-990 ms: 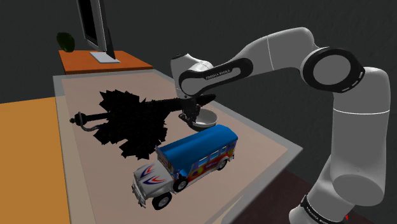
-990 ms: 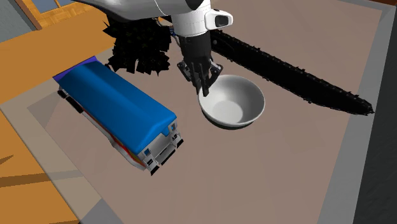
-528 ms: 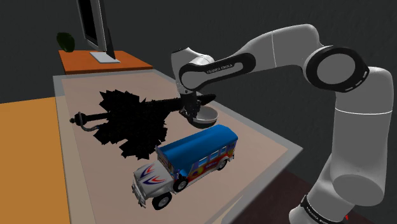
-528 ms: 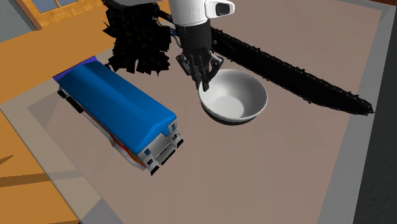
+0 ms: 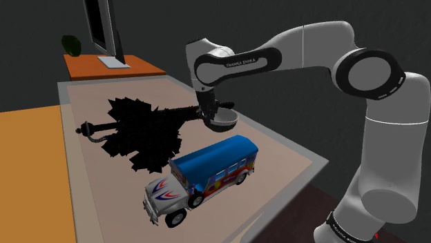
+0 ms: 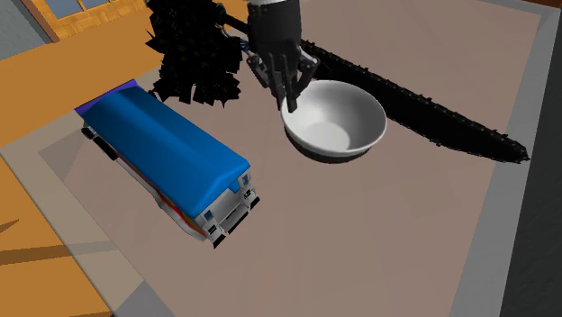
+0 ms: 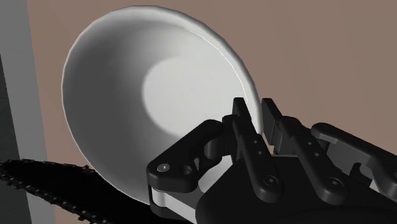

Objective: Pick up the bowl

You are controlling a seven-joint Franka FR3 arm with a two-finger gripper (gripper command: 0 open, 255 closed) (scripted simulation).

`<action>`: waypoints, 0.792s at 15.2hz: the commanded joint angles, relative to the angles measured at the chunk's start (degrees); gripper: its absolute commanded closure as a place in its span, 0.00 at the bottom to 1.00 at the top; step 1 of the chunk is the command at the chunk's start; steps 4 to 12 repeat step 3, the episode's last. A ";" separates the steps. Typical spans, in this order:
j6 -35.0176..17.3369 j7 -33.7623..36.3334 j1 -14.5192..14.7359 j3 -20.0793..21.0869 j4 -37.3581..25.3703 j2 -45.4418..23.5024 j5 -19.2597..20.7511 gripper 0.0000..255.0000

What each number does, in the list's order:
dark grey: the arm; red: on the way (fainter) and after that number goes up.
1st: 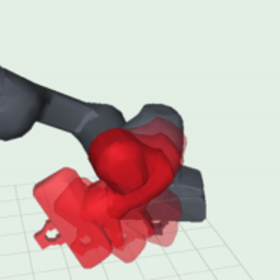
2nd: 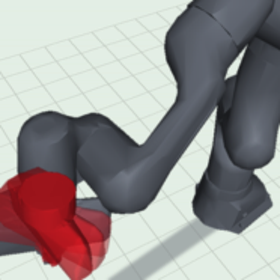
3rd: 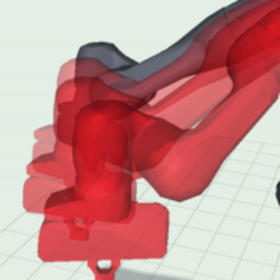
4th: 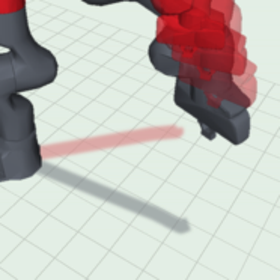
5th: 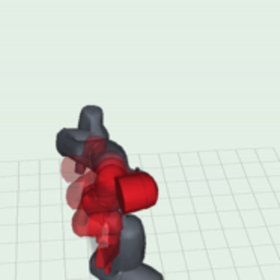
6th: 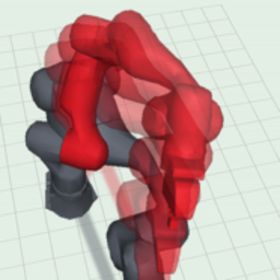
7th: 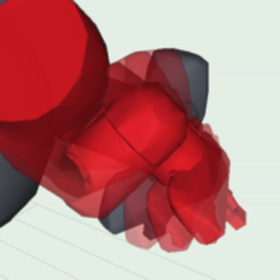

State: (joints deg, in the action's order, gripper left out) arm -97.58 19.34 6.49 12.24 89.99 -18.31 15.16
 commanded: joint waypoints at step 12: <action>1.59 -0.32 0.07 0.03 -1.48 0.16 -0.09 1.00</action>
